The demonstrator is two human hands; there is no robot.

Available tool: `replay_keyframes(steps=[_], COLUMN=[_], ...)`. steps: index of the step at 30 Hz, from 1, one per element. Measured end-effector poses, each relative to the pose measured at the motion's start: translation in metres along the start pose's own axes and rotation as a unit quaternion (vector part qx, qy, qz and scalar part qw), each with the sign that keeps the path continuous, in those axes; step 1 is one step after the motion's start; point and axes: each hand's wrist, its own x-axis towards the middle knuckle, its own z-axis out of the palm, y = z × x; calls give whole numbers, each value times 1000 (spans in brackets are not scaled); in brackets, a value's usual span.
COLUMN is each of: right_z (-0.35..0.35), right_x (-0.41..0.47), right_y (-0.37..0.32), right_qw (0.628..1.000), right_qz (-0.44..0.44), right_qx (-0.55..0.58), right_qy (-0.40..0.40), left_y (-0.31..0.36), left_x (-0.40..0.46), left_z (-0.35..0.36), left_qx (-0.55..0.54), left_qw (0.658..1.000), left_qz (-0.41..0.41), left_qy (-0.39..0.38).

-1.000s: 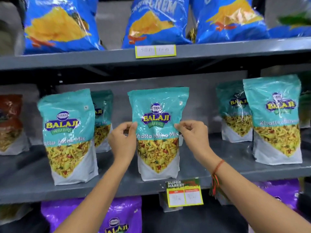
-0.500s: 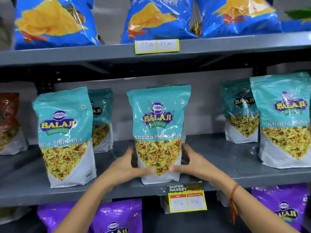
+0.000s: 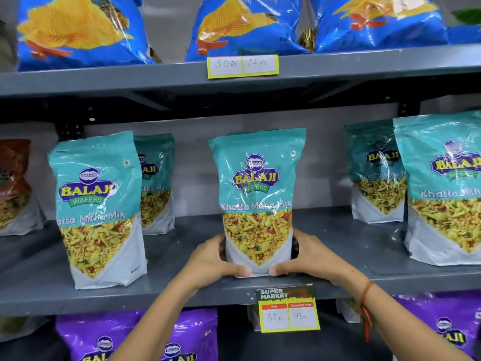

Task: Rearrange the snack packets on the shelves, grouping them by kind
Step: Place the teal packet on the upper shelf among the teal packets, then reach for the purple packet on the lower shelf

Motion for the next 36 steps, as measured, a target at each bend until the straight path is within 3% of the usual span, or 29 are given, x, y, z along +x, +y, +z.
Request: replay_keyframes(steps=[10, 18, 20, 22, 25, 27, 31, 33, 36], right_z=[-25, -23, -19, -10, 14, 35, 80, 108, 159], right_x=[4, -3, -13, -23, -49, -67, -92, -101, -107], right_y=[22, 22, 15, 11, -3, -16, -34, -35, -18], right_qw=[999, 996, 993, 986, 945, 918, 905, 910, 935], right_qz=[27, 30, 14, -10, -62, -117, -166, -185, -177], right_qx=[22, 76, 115, 120, 108, 126, 186, 174, 186], right_qy=[-16, -45, 4, 117, 303, 359, 346, 328, 245], left_y=[17, 15, 15, 15, 10, 0, -48, -87, -154], left_x=[23, 9, -2, -17, -48, -73, -116, -132, -155], left_z=[26, 23, 21, 17, 10, 8, -2, -8, -6], left_qx=[42, -54, -92, -118, -163, -181, -183, -172, -130], left_qw=[999, 998, 996, 990, 965, 945, 911, 903, 914], left_qz=[-13, -6, -1, 18, 65, 85, 74, 25, -96], left_qy=[-5, -23, 10, 79, 195, 258, 363, 392, 371])
